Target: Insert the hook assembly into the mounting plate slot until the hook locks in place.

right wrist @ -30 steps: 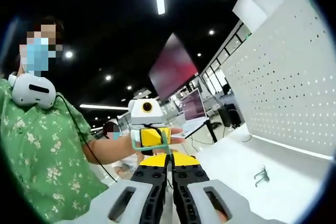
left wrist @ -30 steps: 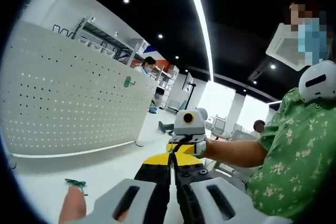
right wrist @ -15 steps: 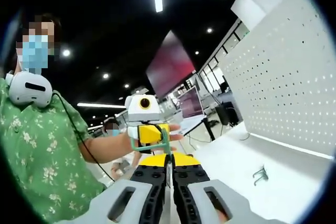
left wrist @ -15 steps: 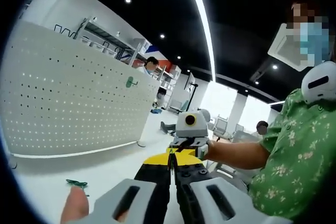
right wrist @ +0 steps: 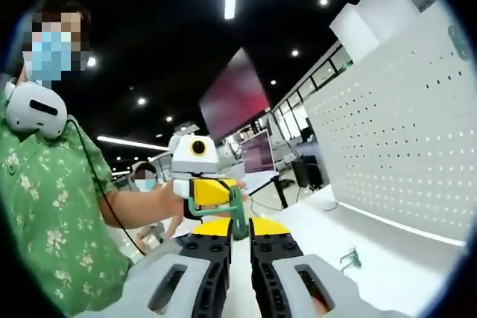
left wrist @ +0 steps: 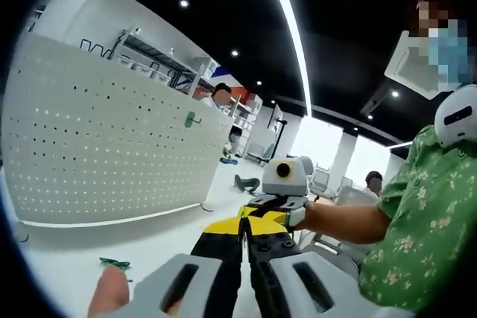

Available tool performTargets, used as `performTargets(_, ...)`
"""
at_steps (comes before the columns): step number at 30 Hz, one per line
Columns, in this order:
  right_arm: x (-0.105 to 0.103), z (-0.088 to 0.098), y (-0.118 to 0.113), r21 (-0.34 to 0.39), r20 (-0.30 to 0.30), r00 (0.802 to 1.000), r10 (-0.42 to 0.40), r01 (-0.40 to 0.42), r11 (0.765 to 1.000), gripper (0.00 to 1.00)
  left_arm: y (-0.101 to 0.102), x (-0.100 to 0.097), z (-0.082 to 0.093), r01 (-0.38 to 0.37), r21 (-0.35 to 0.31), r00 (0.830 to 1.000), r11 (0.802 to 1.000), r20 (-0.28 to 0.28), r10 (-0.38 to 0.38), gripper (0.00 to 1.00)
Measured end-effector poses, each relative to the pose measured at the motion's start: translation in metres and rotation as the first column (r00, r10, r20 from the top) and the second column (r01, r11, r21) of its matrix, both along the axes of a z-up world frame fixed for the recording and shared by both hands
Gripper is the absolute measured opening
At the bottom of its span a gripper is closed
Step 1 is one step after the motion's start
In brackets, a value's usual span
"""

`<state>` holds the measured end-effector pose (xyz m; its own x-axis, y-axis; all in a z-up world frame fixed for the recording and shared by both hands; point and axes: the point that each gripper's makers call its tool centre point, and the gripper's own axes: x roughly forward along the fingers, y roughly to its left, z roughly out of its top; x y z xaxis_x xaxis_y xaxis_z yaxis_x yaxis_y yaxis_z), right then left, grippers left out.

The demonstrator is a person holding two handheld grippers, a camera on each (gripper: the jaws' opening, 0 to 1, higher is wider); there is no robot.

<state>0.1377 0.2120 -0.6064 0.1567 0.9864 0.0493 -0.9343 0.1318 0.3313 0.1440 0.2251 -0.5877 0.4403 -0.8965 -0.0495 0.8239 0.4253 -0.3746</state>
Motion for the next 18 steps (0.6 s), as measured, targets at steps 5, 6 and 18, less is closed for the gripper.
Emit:
performTargets(5,0.007,-0.001,-0.003,-0.052,0.066,0.996,-0.067,0.071,0.996,0.07,0.002,0.007,0.000,-0.048,0.039,0.998,0.998,0.034,0.047,0.01)
performTargets(6,0.007,-0.001,-0.003,-0.058,0.070,0.995,-0.072,0.077,0.995,0.07,0.002,0.008,0.001,-0.052,0.040,0.998,0.998,0.037,0.051,0.01)
performTargets(18,0.026,0.000,-0.016,-0.183,0.244,0.945,-0.219,0.267,0.946,0.08,0.005,0.036,0.013,-0.220,0.042,0.972,0.975,0.095,0.215,0.01)
